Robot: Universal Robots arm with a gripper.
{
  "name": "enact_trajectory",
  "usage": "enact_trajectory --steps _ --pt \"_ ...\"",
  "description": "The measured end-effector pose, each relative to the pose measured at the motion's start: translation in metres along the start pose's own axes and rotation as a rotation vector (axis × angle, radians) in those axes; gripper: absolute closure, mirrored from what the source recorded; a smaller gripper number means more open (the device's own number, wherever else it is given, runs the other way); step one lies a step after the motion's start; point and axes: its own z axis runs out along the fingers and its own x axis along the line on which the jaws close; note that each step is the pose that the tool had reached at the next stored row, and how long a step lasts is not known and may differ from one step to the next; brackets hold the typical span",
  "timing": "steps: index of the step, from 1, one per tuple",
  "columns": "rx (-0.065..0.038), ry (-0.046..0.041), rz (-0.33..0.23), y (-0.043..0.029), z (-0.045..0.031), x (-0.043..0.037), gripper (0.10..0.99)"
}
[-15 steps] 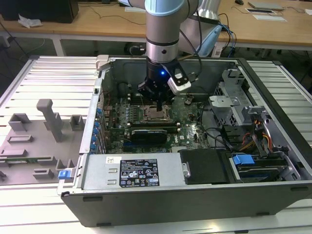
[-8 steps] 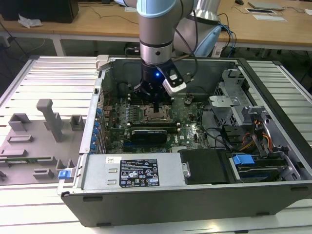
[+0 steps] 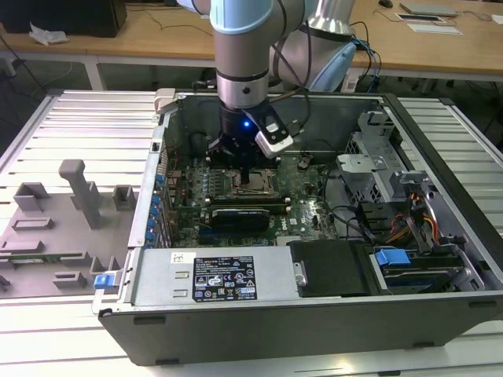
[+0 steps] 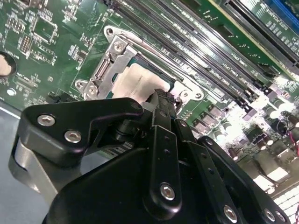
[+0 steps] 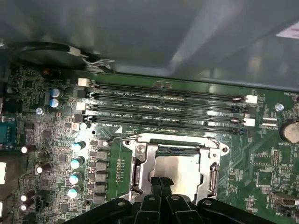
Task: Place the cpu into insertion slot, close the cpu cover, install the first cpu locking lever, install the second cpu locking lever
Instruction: 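Close the cpu cover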
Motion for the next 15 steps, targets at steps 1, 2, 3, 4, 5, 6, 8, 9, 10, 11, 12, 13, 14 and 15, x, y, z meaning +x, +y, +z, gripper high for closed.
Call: enact_trajectory --steps 1,2,3,4,5,6,8,9,10,11,12,13,14,15 --pt "0.0 -0.0001 -0.003 0.0001 0.0002 0.001 0.98" --pt "0.0 -0.0001 -0.005 0.0003 0.0003 0.0025 0.98" --pt "-0.001 -0.0002 -0.007 0.0005 0.0005 0.0047 0.98" --pt "-0.001 -0.0002 -0.011 0.0008 0.0014 0.0077 0.98" --pt "-0.001 -0.0001 -0.014 0.001 0.0021 0.0096 0.98" --pt "-0.001 -0.0001 -0.018 0.0011 0.003 0.0106 0.98" --pt "-0.002 -0.0002 -0.026 0.0012 0.0054 0.0115 0.98" --pt "-0.002 -0.0003 -0.028 0.0012 0.0059 0.0115 0.98" --pt "-0.002 -0.0002 -0.03 0.0012 0.0065 0.0116 0.98" --pt "-0.002 -0.0001 -0.033 0.0012 0.0069 0.0117 0.98" --pt "-0.002 0.0 -0.033 0.0012 0.0069 0.0117 0.98" --pt "-0.002 -0.0001 -0.033 0.0012 0.007 0.0117 0.98" --pt "-0.003 -0.0003 -0.033 0.0012 0.0071 0.0112 0.98" --pt "-0.003 -0.0003 -0.033 0.0011 0.0071 0.011 0.98"
